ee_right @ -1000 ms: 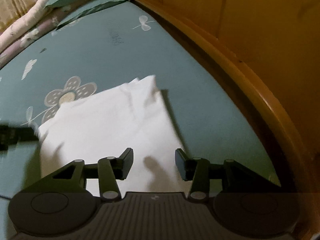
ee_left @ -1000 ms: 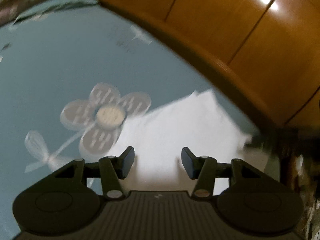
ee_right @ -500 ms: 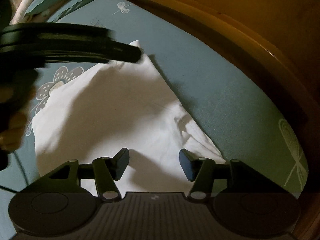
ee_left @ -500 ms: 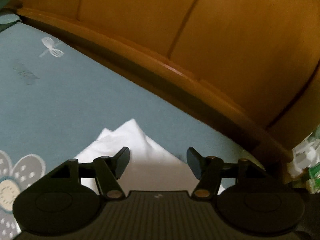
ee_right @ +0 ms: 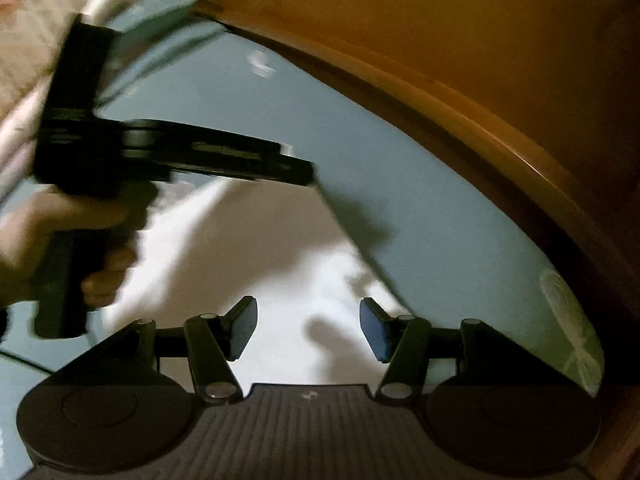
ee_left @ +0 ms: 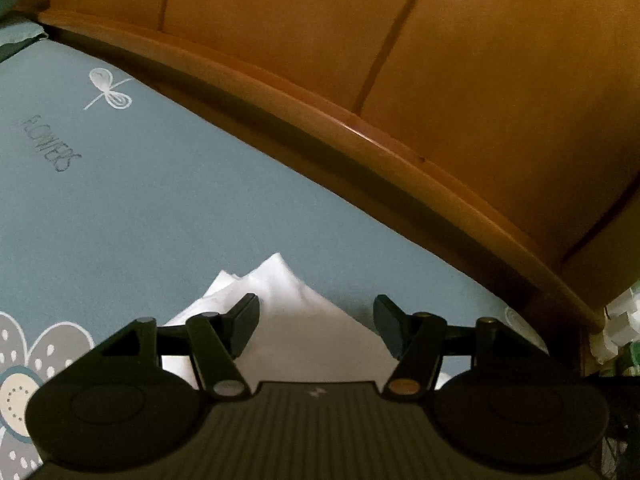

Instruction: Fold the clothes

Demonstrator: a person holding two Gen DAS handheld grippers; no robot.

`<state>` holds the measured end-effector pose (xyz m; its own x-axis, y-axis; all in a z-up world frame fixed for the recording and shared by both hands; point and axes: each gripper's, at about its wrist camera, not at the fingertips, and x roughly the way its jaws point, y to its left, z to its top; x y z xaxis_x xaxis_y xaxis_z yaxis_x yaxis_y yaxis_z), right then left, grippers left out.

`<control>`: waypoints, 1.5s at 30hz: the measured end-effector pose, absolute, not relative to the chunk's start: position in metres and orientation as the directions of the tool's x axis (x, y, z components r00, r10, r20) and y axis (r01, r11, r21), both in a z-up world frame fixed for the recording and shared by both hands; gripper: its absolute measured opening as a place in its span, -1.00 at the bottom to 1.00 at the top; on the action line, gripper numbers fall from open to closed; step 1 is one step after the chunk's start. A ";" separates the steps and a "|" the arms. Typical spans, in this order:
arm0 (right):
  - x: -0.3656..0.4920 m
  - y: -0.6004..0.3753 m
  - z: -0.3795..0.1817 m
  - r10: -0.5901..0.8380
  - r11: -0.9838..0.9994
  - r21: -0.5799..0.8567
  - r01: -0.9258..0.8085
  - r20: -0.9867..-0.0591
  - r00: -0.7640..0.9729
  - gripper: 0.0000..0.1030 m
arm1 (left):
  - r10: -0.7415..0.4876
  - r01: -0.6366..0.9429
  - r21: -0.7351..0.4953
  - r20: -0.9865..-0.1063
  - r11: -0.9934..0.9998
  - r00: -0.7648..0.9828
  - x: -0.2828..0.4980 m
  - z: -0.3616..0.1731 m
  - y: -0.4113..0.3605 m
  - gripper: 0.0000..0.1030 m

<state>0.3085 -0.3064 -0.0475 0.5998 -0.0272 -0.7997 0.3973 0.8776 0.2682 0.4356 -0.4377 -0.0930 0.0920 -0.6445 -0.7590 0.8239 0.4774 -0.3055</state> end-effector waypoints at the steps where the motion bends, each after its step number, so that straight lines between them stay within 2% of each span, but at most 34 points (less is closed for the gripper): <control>1: 0.308 -0.304 -0.048 0.006 0.887 0.283 0.366 -0.798 0.603 0.24 | -0.642 0.824 -0.302 -0.760 0.480 0.095 0.435 -0.092 -0.435 0.23; 4: 0.309 -0.299 -0.057 0.015 0.904 0.258 0.340 -0.816 0.578 0.24 | -0.640 0.821 -0.300 -0.762 0.486 0.100 0.433 -0.088 -0.427 0.23; 8: 0.310 -0.318 -0.077 -0.026 0.885 0.246 0.395 -0.822 0.569 0.24 | -0.631 0.825 -0.285 -0.768 0.488 0.108 0.436 -0.087 -0.416 0.23; 10: 0.313 -0.335 -0.087 -0.003 0.862 0.285 0.419 -0.824 0.566 0.18 | -0.630 0.821 -0.282 -0.768 0.496 0.117 0.436 -0.083 -0.407 0.23; 14: 0.317 -0.327 -0.069 -0.032 0.895 0.232 0.381 -0.818 0.574 0.20 | -0.637 0.812 -0.280 -0.758 0.512 0.140 0.438 -0.075 -0.392 0.23; 19: 0.335 -0.329 -0.070 0.012 0.912 0.255 0.322 -0.801 0.599 0.20 | -0.640 0.794 -0.296 -0.754 0.531 0.147 0.443 -0.072 -0.389 0.23; 20: 0.338 -0.333 -0.073 -0.013 0.914 0.229 0.335 -0.808 0.590 0.18 | -0.639 0.793 -0.293 -0.754 0.534 0.151 0.443 -0.071 -0.387 0.23; 21: 0.337 -0.339 -0.074 -0.039 0.909 0.213 0.358 -0.812 0.582 0.06 | -0.636 0.793 -0.288 -0.756 0.536 0.155 0.442 -0.070 -0.385 0.23; 22: 0.336 -0.340 -0.073 -0.054 0.904 0.208 0.372 -0.811 0.583 0.05 | -0.635 0.794 -0.284 -0.756 0.537 0.159 0.442 -0.069 -0.382 0.23; 27: 0.328 -0.331 -0.062 -0.093 0.911 0.166 0.377 -0.809 0.581 0.18 | -0.630 0.792 -0.277 -0.758 0.545 0.169 0.440 -0.064 -0.365 0.23; 37: 0.307 -0.286 -0.077 0.159 0.939 0.294 0.179 -0.832 0.532 0.18 | -0.586 0.777 -0.243 -0.788 0.580 0.191 0.431 -0.071 -0.342 0.24; 41: 0.302 -0.257 -0.087 0.281 0.933 0.352 0.071 -0.839 0.467 0.25 | -0.573 0.763 -0.237 -0.793 0.601 0.205 0.427 -0.074 -0.336 0.24; 45: 0.294 -0.235 -0.093 0.335 0.928 0.372 0.018 -0.855 0.395 0.26 | -0.555 0.754 -0.223 -0.803 0.618 0.218 0.424 -0.078 -0.328 0.24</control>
